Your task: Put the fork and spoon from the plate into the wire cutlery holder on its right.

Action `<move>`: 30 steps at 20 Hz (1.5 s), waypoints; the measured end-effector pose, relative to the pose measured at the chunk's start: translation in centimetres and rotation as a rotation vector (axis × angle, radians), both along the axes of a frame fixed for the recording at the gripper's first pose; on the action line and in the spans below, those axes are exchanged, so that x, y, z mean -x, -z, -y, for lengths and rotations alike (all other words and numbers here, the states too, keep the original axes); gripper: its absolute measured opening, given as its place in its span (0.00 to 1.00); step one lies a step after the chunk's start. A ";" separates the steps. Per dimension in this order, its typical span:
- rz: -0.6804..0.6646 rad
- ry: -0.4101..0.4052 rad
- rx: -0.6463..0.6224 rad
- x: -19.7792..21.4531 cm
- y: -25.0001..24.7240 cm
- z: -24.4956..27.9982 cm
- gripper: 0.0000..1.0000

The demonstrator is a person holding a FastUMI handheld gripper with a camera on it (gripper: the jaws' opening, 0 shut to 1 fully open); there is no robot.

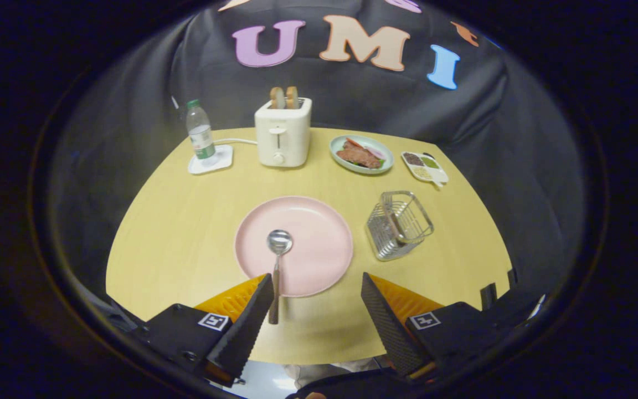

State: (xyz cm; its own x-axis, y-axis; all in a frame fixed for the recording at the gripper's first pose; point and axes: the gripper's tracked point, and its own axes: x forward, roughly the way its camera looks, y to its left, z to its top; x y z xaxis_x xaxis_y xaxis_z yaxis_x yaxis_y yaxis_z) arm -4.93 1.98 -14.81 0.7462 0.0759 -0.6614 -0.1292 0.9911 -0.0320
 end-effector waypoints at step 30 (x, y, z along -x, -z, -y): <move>0.134 0.139 0.018 -0.5 8.4 -2.4 0.71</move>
